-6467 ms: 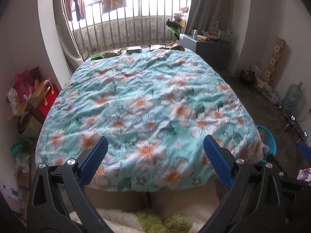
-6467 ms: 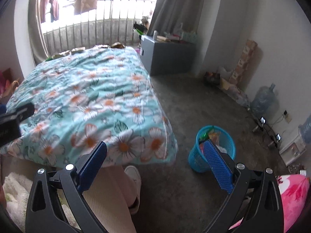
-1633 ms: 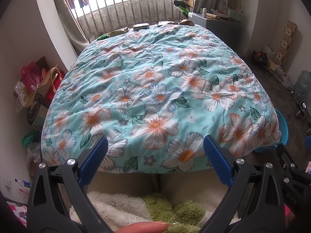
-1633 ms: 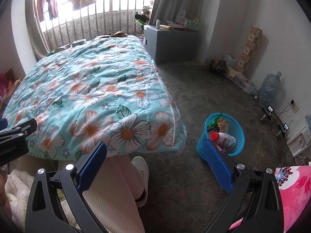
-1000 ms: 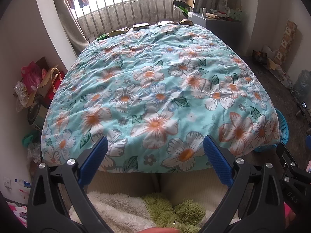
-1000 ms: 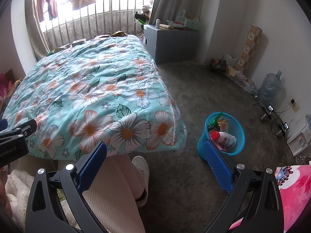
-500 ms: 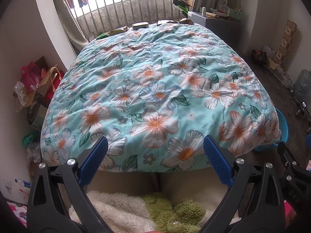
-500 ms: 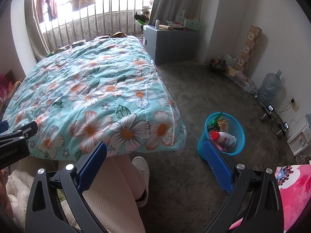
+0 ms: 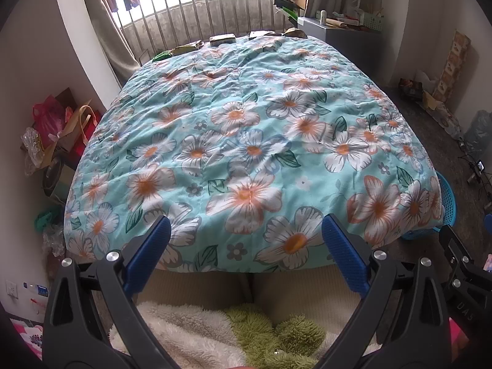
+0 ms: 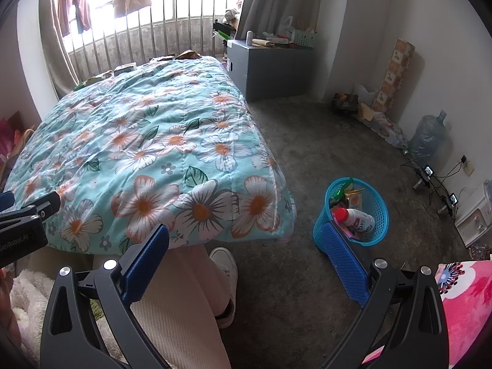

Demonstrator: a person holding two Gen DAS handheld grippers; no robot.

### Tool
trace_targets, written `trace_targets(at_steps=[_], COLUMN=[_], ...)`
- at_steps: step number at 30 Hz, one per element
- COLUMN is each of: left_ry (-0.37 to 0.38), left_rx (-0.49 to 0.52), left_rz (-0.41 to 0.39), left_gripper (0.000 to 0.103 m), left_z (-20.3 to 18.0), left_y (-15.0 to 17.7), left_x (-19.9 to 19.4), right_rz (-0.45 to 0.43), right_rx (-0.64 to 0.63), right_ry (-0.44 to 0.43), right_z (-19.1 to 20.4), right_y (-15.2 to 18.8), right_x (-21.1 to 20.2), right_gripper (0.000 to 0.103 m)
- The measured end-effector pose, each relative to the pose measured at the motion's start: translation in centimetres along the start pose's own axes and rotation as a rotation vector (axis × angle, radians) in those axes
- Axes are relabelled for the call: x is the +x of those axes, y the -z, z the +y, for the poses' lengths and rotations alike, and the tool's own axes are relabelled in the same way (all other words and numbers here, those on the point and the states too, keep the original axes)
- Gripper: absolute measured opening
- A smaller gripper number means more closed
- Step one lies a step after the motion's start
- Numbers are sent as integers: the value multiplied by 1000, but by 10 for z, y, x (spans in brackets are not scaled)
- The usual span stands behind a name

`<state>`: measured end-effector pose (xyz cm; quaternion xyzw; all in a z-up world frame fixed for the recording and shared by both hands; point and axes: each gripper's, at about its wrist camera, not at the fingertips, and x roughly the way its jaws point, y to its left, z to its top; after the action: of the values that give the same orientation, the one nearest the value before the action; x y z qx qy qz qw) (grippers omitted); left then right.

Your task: Collect trash

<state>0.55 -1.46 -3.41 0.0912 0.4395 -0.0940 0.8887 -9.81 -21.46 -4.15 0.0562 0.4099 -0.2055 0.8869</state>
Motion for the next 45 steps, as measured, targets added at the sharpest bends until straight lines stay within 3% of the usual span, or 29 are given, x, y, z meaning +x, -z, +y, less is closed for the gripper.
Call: trace_targets(at_steps=[45], left_ry=[-4], left_rx=[5], left_rz=[6], left_gripper=[94], left_z=[-1], left_y=[-3], left_x=[2], right_rz=[0], right_rx=[12], right_ry=[-10], right_z=[1], right_y=[2], right_x=[-2], right_gripper=[97])
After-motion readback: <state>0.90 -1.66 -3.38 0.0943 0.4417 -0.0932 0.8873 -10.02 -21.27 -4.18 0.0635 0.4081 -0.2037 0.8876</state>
